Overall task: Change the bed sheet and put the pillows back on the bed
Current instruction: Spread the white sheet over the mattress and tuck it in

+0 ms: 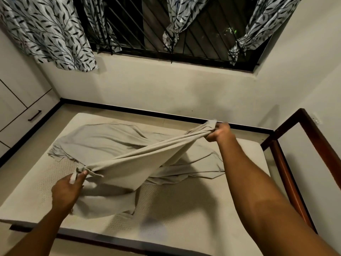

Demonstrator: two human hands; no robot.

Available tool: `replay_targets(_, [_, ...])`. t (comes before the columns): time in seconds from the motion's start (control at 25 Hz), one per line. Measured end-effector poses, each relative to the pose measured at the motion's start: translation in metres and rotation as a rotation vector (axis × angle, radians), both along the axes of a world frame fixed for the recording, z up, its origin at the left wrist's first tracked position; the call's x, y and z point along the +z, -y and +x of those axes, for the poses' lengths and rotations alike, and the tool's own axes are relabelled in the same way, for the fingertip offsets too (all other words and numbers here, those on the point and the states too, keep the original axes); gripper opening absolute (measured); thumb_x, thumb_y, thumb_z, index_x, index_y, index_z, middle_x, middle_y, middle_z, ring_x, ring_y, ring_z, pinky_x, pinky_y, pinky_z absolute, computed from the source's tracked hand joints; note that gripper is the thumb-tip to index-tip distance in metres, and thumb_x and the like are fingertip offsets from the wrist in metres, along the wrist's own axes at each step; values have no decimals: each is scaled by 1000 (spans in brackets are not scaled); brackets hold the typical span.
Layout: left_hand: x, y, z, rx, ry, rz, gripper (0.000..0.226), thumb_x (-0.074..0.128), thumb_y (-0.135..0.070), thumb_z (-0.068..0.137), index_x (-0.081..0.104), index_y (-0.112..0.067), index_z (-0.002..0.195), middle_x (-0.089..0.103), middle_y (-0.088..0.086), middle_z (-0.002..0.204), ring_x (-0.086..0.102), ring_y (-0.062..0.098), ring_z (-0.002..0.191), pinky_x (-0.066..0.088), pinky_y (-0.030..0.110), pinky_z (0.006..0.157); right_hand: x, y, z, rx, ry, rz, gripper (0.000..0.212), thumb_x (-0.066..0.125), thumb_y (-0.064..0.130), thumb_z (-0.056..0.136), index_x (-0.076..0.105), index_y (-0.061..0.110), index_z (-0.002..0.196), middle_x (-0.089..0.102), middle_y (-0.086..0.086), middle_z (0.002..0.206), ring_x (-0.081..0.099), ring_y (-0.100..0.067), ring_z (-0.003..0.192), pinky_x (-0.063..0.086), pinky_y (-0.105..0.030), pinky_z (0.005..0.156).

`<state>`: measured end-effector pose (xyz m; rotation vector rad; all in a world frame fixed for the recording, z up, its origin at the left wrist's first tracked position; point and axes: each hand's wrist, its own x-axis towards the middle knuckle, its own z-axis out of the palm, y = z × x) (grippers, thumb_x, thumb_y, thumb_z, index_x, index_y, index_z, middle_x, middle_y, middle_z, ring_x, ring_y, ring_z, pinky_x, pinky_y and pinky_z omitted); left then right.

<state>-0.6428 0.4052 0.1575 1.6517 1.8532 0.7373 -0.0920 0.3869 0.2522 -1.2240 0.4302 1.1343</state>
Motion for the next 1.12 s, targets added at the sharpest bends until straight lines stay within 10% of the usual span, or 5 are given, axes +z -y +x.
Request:
replay_targets(0.2, [12,-5,14,66,85,-19,51,60,-59,96,74,-11,86,70,14,78,65,41,86,44,44,78,77,8,6,187,149,207,51,87,30,72,73,13,119,67,-1,105,65,-21,104,54,-48,99])
replay_targets(0.36, [24,-7,38,188,148,33,54,62,-49,101,72,4,108,70,30,101,63,52,103,47,52,88,76,73,-13,133,254,211,25,73,16,90,68,18,114,66,-2,120,66,-26,101,59,-41,84])
replay_targets(0.52, [15,-8,40,357,301,-43,61,56,-52,103,69,6,115,68,34,117,63,49,112,47,54,99,1,124,-17,157,169,-49,40,58,10,102,54,7,141,60,-12,121,64,-33,119,53,-39,103])
replay_targets(0.8, [-3,-4,56,503,480,-98,68,57,-58,101,67,5,125,68,28,125,65,43,117,49,49,102,-25,120,25,155,504,-264,58,69,13,93,50,14,147,62,-18,132,62,-34,106,51,-46,98])
replay_targets(1.12, [-7,-13,89,272,221,-96,58,53,-51,105,64,3,125,65,33,123,60,52,116,46,57,101,-13,99,139,75,274,-107,54,89,26,72,71,10,121,79,-8,101,78,-26,87,63,-39,76])
